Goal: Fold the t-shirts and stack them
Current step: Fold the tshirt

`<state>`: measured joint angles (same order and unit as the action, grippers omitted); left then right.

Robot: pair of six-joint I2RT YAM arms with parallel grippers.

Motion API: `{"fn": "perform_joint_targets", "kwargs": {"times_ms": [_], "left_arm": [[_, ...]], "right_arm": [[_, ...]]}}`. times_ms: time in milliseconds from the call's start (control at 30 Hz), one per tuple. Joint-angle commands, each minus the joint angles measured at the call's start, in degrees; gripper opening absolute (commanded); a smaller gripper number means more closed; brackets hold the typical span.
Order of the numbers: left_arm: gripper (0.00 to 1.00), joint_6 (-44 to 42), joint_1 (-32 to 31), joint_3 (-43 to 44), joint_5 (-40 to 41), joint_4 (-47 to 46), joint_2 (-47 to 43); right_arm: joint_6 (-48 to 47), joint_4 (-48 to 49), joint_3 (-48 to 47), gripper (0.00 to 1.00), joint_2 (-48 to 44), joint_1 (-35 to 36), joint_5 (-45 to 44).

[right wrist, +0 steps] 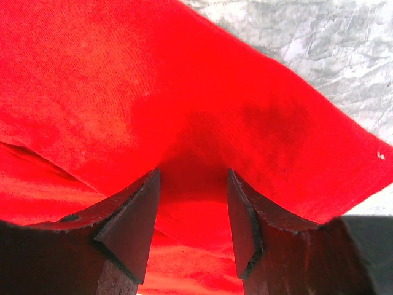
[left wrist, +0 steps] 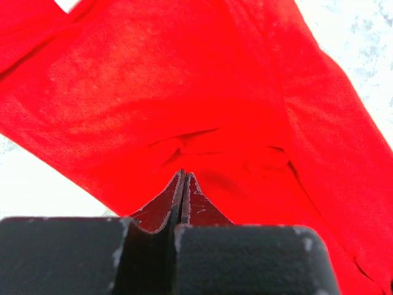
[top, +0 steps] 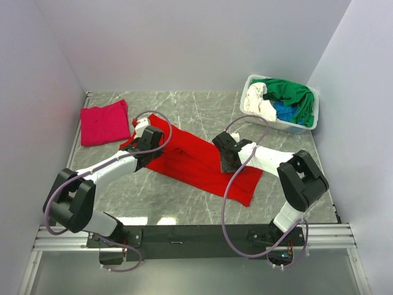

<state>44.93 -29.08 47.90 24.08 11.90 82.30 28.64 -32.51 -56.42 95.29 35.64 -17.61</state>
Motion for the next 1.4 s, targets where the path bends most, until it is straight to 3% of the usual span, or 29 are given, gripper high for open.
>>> {"fn": "perform_joint_targets", "kwargs": {"times_ms": [0,200,300,333,433,500,1100,1367], "left_arm": [[0.01,1.0,-0.7,0.4,-2.5,2.1,-1.3],[0.01,1.2,-2.0,-0.8,-0.1,3.0,-1.3],[0.17,1.0,-2.0,0.0,1.9,3.8,1.0],[0.33,1.0,-2.1,-0.1,2.2,3.0,1.4],[0.56,1.3,-2.1,-0.2,3.9,1.9,1.9],[0.59,0.6,-2.1,0.3,4.9,1.2,2.9],[0.44,-2.7,-2.0,4.4,8.5,-1.5,12.2],[0.45,-3.6,-2.0,5.1,10.3,-1.4,12.7]], "right_arm": [[0.4,0.7,0.9,0.55,-2.7,0.4,-1.5],[0.7,0.7,1.5,0.55,-3.5,0.4,-1.3],[0.7,0.6,1.7,0.55,-4.1,0.5,-1.3],[0.7,0.5,1.7,0.55,-4.2,0.5,-1.4],[0.8,0.3,1.7,0.55,-4.3,0.4,-1.6],[0.9,0.4,1.9,0.55,-4.3,0.5,-1.6],[0.8,0.1,1.3,0.55,-3.1,0.4,-2.1],[0.9,-0.1,0.9,0.55,-2.6,0.4,-2.1]]}}
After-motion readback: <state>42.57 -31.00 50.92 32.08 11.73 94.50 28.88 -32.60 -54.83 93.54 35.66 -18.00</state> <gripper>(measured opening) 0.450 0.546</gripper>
